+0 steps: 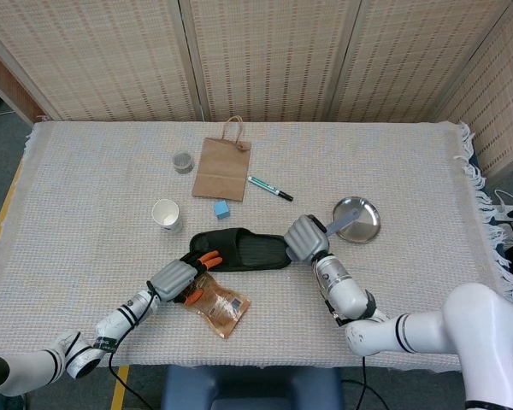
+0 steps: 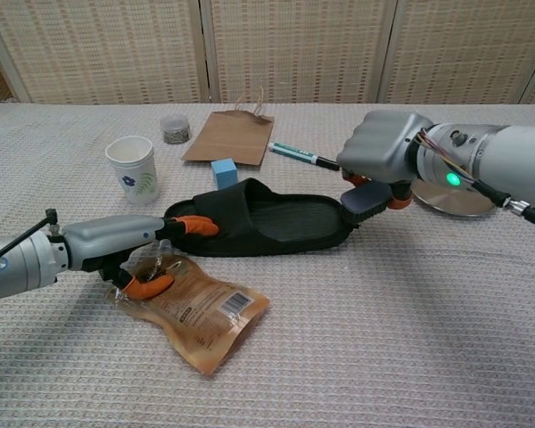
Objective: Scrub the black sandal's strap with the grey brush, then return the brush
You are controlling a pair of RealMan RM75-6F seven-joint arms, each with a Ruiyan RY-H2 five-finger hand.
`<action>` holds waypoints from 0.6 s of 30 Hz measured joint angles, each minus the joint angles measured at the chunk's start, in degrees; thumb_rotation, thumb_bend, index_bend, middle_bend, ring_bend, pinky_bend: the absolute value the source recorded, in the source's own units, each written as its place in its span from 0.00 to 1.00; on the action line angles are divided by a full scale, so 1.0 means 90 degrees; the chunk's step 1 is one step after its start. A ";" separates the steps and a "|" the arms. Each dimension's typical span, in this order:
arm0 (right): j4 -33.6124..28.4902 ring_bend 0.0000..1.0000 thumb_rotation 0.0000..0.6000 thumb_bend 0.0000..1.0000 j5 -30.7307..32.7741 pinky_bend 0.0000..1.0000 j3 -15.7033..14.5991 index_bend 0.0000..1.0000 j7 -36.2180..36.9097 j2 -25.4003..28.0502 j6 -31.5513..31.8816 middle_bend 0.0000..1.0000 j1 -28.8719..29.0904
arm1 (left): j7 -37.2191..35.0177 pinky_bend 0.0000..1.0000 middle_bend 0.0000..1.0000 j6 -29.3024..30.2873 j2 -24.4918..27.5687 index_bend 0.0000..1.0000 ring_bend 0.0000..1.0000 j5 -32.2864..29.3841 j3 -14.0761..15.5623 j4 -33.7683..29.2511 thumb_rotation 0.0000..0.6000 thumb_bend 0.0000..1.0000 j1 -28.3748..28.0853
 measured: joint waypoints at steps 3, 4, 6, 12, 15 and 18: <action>-0.0018 0.50 1.00 0.76 -0.0041 0.70 0.0082 0.74 0.0100 -0.0068 -0.0049 0.61 0.0039 | -0.0003 0.11 0.00 -0.0002 0.0032 0.00 0.00 0.0009 0.0018 -0.0022 1.00 0.47 0.0000; -0.0020 0.50 1.00 0.77 -0.0060 0.70 0.0101 0.74 0.0138 -0.0105 -0.0078 0.61 0.0056 | 0.0004 0.11 0.00 -0.0003 0.0042 0.00 0.00 0.0010 0.0024 -0.0031 1.00 0.47 0.0002; -0.0006 0.50 1.00 0.78 -0.0095 0.70 0.0105 0.74 0.0136 -0.0177 -0.0113 0.61 0.0092 | 0.0017 0.11 0.00 -0.0013 0.0056 0.00 0.00 0.0004 0.0026 -0.0052 1.00 0.47 0.0001; 0.0079 0.50 1.00 0.80 -0.0146 0.70 0.0091 0.74 0.0077 -0.0347 -0.0146 0.61 0.0153 | 0.0034 0.14 0.00 -0.0062 0.0077 0.00 0.00 -0.0025 0.0020 -0.0087 1.00 0.47 -0.0010; 0.0144 0.50 1.00 0.80 -0.0131 0.70 0.0024 0.74 0.0009 -0.0339 -0.0080 0.61 0.0146 | 0.0056 0.14 0.00 -0.0103 0.0079 0.00 0.00 -0.0032 0.0026 -0.0108 1.00 0.47 -0.0024; 0.0131 0.50 1.00 0.80 -0.0074 0.70 -0.0098 0.74 -0.0139 -0.0221 0.0042 0.61 0.0123 | 0.0063 0.14 0.00 -0.0140 0.0048 0.00 0.00 -0.0035 0.0036 -0.0104 1.00 0.47 -0.0033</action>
